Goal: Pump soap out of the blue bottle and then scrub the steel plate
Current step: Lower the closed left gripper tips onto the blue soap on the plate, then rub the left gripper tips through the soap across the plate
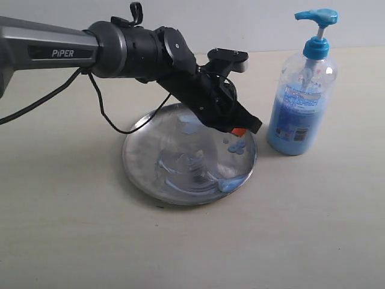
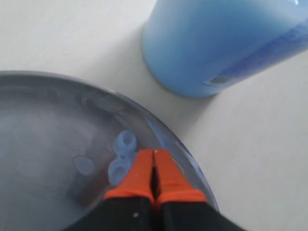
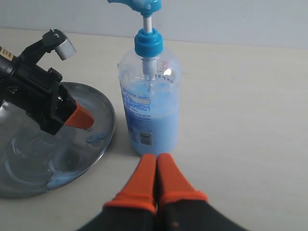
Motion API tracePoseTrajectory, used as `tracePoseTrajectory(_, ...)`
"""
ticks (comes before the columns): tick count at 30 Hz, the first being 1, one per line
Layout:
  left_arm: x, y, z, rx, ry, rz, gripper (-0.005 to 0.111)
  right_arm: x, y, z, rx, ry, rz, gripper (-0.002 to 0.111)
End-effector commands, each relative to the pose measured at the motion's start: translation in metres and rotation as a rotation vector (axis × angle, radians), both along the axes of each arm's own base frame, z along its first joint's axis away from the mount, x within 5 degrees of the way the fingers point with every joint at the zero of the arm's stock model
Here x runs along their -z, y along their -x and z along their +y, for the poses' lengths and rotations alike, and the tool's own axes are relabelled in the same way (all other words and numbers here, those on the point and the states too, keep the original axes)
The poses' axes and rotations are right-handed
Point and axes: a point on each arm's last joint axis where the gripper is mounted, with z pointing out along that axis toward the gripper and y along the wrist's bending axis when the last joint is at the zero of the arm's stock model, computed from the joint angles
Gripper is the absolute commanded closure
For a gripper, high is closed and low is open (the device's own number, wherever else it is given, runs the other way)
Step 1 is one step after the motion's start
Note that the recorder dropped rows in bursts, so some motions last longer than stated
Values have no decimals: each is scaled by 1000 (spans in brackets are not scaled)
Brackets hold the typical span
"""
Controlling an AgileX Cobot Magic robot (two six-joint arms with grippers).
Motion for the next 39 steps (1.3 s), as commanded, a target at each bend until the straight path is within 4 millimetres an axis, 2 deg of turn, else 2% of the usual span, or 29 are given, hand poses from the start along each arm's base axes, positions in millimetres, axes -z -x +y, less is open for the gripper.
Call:
tracePoseTrajectory(1,10,-2,-3,-30,14,16,107,0,0,0,-2,-6,-14,108)
tracePoseTrajectory(7,27,-2,-4,-48,12,55,107,0,0,0,-3,-4,-14,108)
tracePoseTrajectory(17,28,-7,-4,-80,21,12,107,-1,0,0,-3,-7,-16,108)
tracePoseTrajectory(24,40,-8,-4,-80,6,26,107,0,0,0,-3,-9,-14,108)
tracePoseTrajectory(39,48,-11,-9,-92,20,48,107,0,0,0,-3,-9,-14,108)
